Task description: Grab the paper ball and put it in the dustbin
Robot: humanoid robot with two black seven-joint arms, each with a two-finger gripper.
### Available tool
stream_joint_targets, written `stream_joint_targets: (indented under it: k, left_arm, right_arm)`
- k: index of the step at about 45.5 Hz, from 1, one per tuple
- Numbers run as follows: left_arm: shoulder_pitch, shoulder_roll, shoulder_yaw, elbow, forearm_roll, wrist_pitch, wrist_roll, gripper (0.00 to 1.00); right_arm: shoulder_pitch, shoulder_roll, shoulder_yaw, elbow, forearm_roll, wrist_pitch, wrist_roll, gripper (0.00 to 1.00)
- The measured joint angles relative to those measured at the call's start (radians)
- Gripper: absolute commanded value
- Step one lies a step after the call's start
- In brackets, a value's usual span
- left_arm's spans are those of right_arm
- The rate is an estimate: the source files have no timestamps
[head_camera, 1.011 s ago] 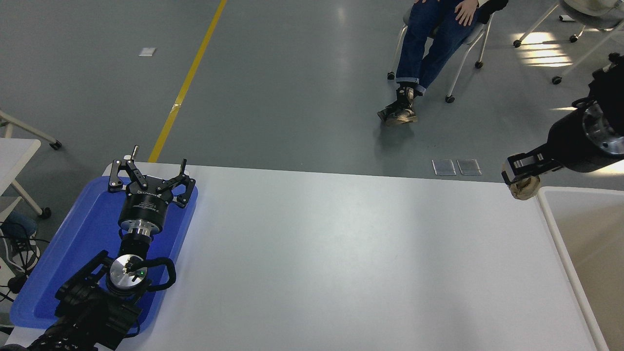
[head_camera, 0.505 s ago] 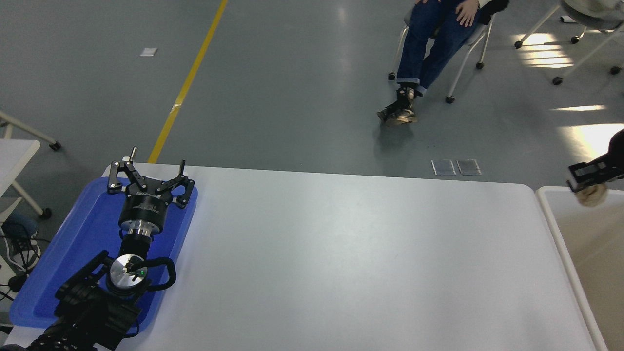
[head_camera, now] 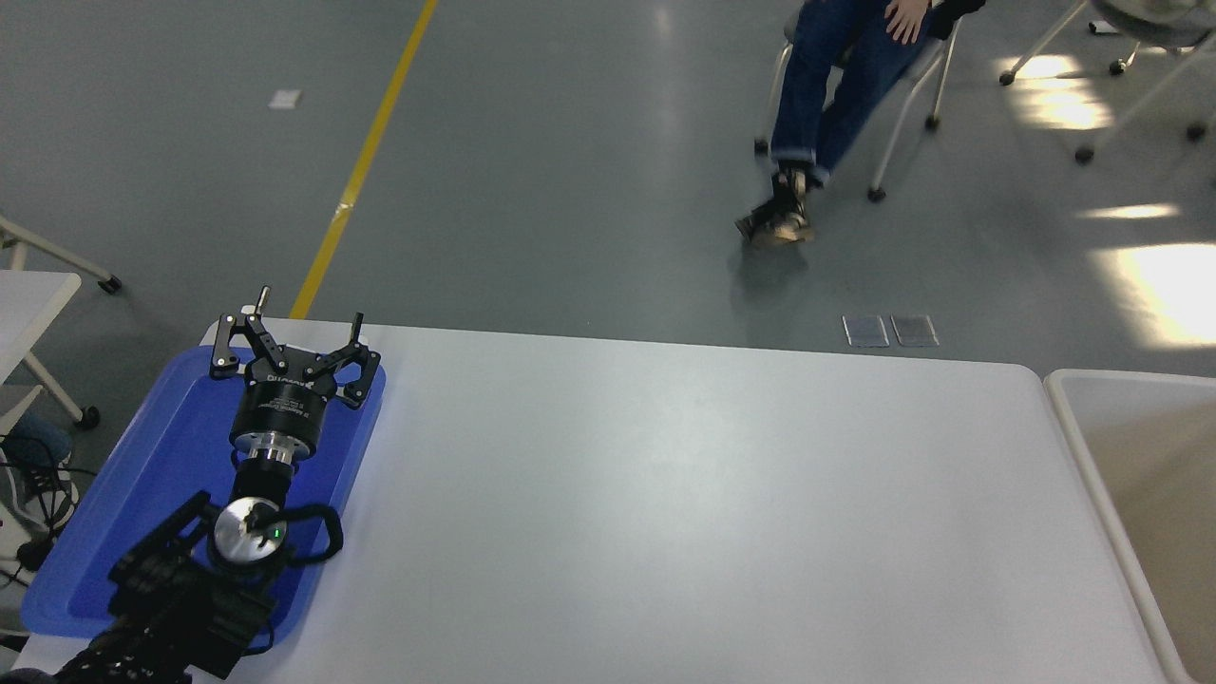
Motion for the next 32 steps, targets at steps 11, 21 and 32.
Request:
stream_joint_targets:
  k: [11, 21, 32]
  left_arm:
    - [0.000, 0.000, 0.000, 0.000, 0.000, 0.000, 0.000, 1.00]
    - [0.000, 0.000, 0.000, 0.000, 0.000, 0.000, -0.001, 1.00]
    - [-0.001, 0.000, 0.000, 0.000, 0.000, 0.000, -0.001, 1.00]
  right_arm:
    - [-0.264, 0.036, 0.113, -0.167, 0.002, -0.129, 0.001, 0.00]
    - [-0.469, 0.132, 0.149, -0.314, 0.095, -0.226, -0.001, 0.00]
    - [-0.609, 0.238, 0.162, -0.414, 0.179, -0.293, -0.008, 0.00]
